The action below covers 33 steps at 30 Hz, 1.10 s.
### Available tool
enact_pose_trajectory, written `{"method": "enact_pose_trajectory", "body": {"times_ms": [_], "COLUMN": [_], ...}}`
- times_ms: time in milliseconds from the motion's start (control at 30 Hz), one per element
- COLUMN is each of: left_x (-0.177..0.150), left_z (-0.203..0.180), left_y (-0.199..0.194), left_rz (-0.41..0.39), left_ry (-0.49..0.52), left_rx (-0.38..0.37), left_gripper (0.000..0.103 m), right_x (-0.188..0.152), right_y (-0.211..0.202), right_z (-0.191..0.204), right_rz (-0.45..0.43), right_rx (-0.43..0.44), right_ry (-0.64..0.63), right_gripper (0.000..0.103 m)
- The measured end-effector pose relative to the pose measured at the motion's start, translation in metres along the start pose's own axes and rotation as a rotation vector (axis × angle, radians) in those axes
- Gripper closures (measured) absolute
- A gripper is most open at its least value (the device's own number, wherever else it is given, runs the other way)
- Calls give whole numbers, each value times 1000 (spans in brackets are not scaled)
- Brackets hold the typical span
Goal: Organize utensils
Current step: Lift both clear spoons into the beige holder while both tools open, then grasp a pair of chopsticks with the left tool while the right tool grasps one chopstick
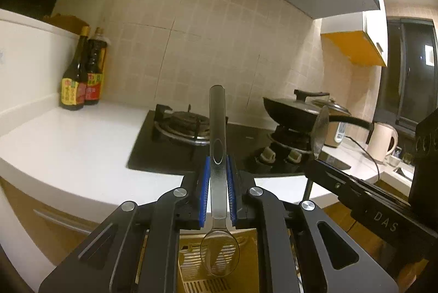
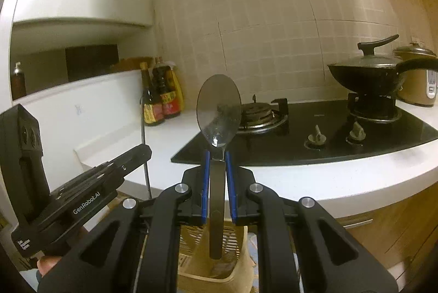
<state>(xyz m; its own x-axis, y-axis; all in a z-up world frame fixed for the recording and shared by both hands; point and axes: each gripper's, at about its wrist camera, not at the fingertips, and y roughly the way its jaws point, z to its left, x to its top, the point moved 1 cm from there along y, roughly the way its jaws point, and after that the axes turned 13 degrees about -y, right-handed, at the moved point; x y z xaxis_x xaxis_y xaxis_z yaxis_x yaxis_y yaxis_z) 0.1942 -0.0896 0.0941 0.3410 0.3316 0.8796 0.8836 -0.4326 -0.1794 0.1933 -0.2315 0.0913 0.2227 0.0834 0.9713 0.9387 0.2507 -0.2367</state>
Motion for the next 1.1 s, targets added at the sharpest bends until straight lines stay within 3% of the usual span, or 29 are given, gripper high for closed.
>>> {"method": "enact_pose_trajectory", "body": {"times_ms": [233,467,533,600,767,867,1100], "left_x": [-15,-20,-19,-17,-12,-10,-16], "left_z": [4,14,17,18,21,23,27], "left_y": [4,-6,-12,-20,-44,-61,-94], "left_rz": [6,33,42,45,72,100,219], "left_ry": [40,10,9,7,-6,-20,-48], "left_rx": [15,0,2,2,-16,-31,-37], "left_gripper": [92,91,84,83,82,77,77], "right_x": [-25,-29,-29,-31,-31,-31,-27], "right_y": [8,-1,-5,-12,-30,-44,-77], "right_z": [2,7,9,11,18,22,35], "right_rz": [20,42,56,60,81,98,177], "right_rx": [6,24,37,40,60,70,73], "right_ry": [-10,-20,-24,-23,-12,-10,-16], "right_gripper": [93,92,82,73,73,73,73]}}
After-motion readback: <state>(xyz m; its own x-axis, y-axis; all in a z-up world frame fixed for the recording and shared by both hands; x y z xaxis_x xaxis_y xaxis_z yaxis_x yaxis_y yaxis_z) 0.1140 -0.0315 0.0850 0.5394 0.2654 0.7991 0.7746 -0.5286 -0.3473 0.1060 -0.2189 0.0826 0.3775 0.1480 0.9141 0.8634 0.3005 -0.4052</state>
